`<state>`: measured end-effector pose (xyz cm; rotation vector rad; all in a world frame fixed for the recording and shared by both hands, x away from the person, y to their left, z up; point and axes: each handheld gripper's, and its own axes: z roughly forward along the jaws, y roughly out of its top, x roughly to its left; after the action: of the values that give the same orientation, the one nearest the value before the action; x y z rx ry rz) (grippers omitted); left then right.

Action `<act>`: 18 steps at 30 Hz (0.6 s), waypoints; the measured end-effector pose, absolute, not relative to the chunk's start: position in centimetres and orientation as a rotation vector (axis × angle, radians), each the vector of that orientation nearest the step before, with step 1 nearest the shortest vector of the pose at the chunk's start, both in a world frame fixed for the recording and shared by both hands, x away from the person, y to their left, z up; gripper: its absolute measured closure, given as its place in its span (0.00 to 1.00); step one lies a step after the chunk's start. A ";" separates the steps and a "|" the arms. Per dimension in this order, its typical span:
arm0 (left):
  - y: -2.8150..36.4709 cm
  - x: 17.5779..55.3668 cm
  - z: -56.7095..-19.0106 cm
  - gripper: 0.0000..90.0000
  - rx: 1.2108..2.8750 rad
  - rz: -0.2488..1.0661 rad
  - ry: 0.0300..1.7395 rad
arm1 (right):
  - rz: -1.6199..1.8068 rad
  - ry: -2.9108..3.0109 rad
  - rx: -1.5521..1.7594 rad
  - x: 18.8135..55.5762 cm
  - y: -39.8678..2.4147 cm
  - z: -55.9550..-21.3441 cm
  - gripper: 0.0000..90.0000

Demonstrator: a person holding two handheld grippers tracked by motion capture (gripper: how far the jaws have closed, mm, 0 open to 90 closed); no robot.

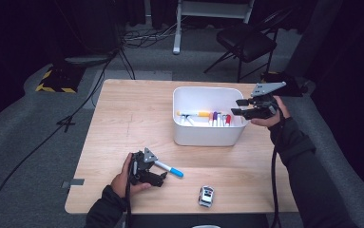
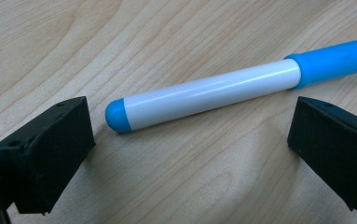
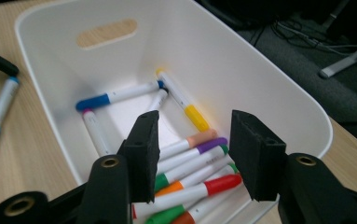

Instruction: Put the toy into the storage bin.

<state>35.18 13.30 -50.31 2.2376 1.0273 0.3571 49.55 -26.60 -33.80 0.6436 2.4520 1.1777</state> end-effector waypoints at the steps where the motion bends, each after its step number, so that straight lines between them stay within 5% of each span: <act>1: 13.3 35.2 -50.3 0.01 2.238 0.358 1.027 | 1.214 2.443 0.634 49.1 -26.6 -33.6 0.59; 18: 13.3 35.2 -50.3 0.01 2.239 0.358 1.026 | 1.435 2.478 0.293 40.5 -23.8 -35.6 0.55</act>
<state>35.18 13.30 -50.30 2.2387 1.0261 0.3582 40.51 -23.85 -35.57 0.2933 2.4781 1.4350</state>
